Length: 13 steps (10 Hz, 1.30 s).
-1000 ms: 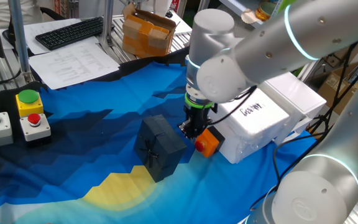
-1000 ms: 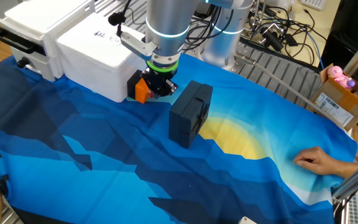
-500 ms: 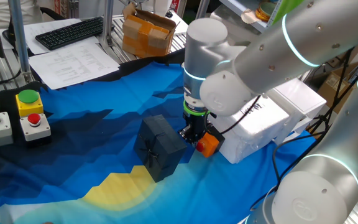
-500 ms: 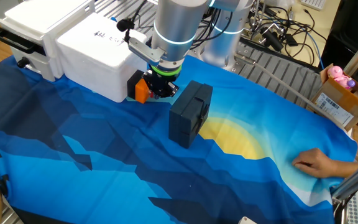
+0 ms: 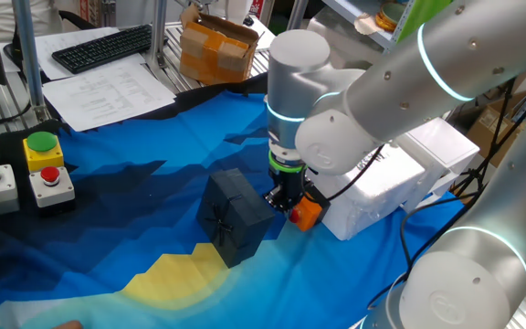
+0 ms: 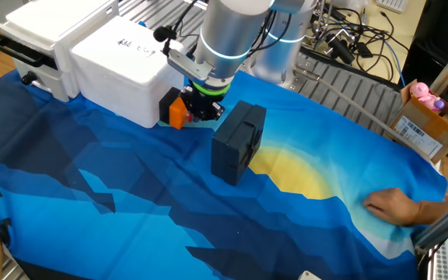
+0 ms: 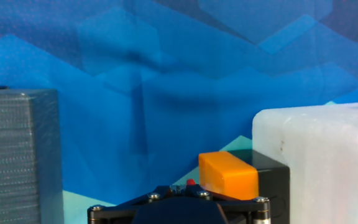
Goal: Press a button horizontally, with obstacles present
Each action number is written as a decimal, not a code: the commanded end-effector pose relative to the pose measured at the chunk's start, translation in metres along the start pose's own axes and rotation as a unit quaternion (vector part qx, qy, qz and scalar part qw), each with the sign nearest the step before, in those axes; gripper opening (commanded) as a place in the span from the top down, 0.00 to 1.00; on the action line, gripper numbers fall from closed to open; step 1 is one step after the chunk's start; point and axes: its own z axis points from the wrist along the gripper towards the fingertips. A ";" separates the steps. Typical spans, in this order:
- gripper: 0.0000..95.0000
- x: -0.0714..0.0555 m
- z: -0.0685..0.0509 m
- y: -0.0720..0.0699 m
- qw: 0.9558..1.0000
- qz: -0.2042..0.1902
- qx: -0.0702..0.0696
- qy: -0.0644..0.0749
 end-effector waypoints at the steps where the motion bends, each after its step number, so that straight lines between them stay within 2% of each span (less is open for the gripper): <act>1: 1.00 0.001 0.004 -0.005 1.000 -0.002 -0.002 -0.002; 4: 1.00 0.002 0.003 -0.008 1.000 -0.009 0.003 -0.001; 5: 1.00 0.001 0.005 -0.014 1.000 -0.015 0.003 -0.002; 6: 1.00 0.000 0.008 -0.022 1.000 -0.020 -0.003 -0.003; 7: 1.00 -0.001 0.008 -0.029 1.000 -0.019 -0.022 -0.003; 8: 1.00 -0.002 0.006 -0.036 0.998 -0.013 -0.060 -0.001; 9: 1.00 -0.001 0.005 -0.035 0.999 -0.021 -0.034 -0.001; 10: 1.00 -0.001 0.005 -0.035 0.999 -0.022 -0.032 0.000; 11: 1.00 -0.001 0.005 -0.034 0.996 -0.002 -0.085 -0.001; 12: 1.00 -0.001 0.004 -0.033 0.993 0.012 -0.120 -0.001; 13: 1.00 0.000 0.000 -0.028 0.995 0.007 -0.101 -0.001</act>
